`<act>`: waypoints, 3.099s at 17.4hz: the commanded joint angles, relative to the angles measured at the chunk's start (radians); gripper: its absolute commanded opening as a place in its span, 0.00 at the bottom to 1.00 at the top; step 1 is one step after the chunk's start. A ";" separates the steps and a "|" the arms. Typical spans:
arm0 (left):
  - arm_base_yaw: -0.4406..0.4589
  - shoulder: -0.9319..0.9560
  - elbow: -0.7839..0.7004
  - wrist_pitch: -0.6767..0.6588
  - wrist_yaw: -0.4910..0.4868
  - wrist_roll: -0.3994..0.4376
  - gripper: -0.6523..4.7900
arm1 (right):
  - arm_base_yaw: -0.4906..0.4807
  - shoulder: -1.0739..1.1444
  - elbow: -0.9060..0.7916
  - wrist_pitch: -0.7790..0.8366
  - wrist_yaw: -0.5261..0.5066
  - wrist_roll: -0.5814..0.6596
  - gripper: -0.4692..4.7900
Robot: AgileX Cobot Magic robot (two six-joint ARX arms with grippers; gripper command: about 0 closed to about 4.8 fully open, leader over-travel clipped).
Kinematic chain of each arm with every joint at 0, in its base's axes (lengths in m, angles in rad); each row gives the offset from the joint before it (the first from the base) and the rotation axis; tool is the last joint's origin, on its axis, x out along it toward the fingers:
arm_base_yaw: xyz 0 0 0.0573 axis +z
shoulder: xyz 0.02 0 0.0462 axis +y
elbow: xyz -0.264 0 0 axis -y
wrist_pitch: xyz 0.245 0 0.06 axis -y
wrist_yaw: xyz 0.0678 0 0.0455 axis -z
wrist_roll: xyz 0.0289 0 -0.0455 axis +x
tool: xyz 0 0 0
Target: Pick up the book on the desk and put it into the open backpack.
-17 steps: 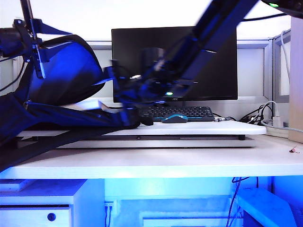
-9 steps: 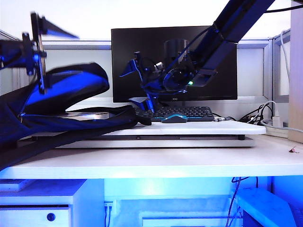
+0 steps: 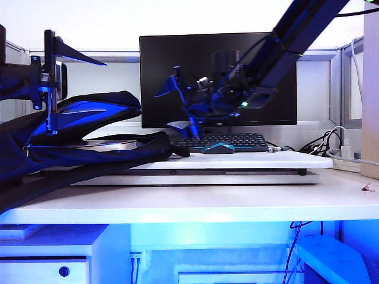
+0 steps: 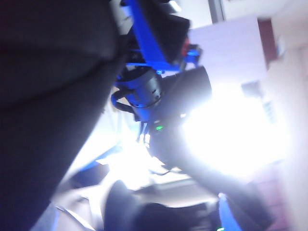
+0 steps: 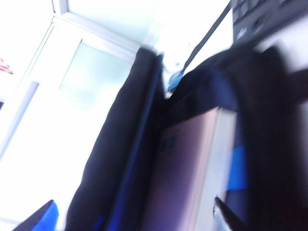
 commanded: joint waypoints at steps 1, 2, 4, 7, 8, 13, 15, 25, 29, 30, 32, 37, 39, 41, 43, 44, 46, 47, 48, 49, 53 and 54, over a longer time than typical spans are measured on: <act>-0.008 -0.035 0.003 0.013 -0.018 0.156 0.99 | -0.021 -0.042 0.006 -0.088 -0.004 -0.146 0.88; -0.012 -0.059 0.003 0.013 -0.021 0.193 0.98 | -0.031 -0.064 0.006 -0.146 0.006 -0.213 0.88; -0.026 -0.094 0.003 0.012 -0.025 0.218 0.98 | -0.048 -0.089 0.006 -0.171 0.006 -0.248 0.88; -0.045 -0.167 0.003 0.000 -0.026 0.243 0.96 | -0.069 -0.149 0.006 -0.232 0.020 -0.336 0.87; -0.049 -0.191 0.003 -0.013 -0.024 0.245 0.94 | -0.079 -0.178 0.006 -0.266 0.039 -0.383 0.87; -0.061 -0.250 0.003 -0.033 -0.018 0.296 0.91 | -0.111 -0.277 0.006 -0.383 0.062 -0.512 0.87; -0.040 -0.314 0.004 -0.074 -0.082 0.504 0.78 | -0.116 -0.343 0.006 -0.557 0.104 -0.676 0.87; 0.114 -0.957 0.092 -1.019 -0.789 1.393 0.67 | -0.130 -0.811 0.004 -0.976 0.323 -1.041 0.77; 0.093 -1.170 0.083 -1.164 -0.814 1.366 0.62 | -0.130 -1.075 -0.001 -1.147 0.366 -1.138 0.76; 0.088 -1.203 0.066 -1.191 -0.818 1.359 0.62 | -0.130 -1.151 -0.027 -1.152 0.367 -1.137 0.73; 0.055 -1.293 -0.006 -1.227 -0.818 1.330 0.61 | -0.130 -1.332 -0.154 -1.155 0.384 -1.117 0.64; 0.037 -1.550 -0.292 -1.204 -0.820 1.231 0.54 | -0.128 -1.778 -0.713 -1.112 0.507 -1.044 0.43; 0.037 -1.647 -0.385 -1.191 -0.839 1.225 0.49 | -0.128 -1.940 -0.937 -1.029 0.508 -1.038 0.19; 0.037 -1.726 -0.467 -1.192 -0.873 1.224 0.40 | -0.128 -2.096 -1.152 -0.941 0.539 -0.999 0.08; 0.037 -1.791 -0.545 -1.194 -0.874 1.225 0.32 | -0.128 -2.243 -1.333 -0.912 0.590 -0.932 0.08; 0.037 -1.821 -0.581 -1.195 -0.874 1.225 0.29 | -0.128 -2.316 -1.415 -0.911 0.600 -0.899 0.08; 0.037 -1.859 -0.642 -1.192 -0.873 1.225 0.19 | -0.128 -2.425 -1.551 -0.889 0.630 -0.887 0.08; 0.037 -1.868 -0.669 -1.191 -0.874 1.225 0.15 | -0.128 -2.456 -1.598 -0.874 0.632 -0.887 0.08; 0.037 -1.874 -0.700 -1.184 -0.874 1.230 0.15 | -0.127 -2.472 -1.662 -0.841 0.632 -0.887 0.08; 0.037 -1.873 -0.717 -1.149 -0.873 1.228 0.14 | -0.127 -2.473 -1.699 -0.825 0.632 -0.887 0.08; 0.037 -1.872 -0.811 -1.036 -0.993 1.181 0.11 | -0.126 -2.464 -1.892 -0.683 0.661 -0.898 0.08; 0.037 -1.872 -0.844 -1.025 -0.995 1.183 0.11 | -0.126 -2.464 -1.929 -0.684 0.661 -0.898 0.08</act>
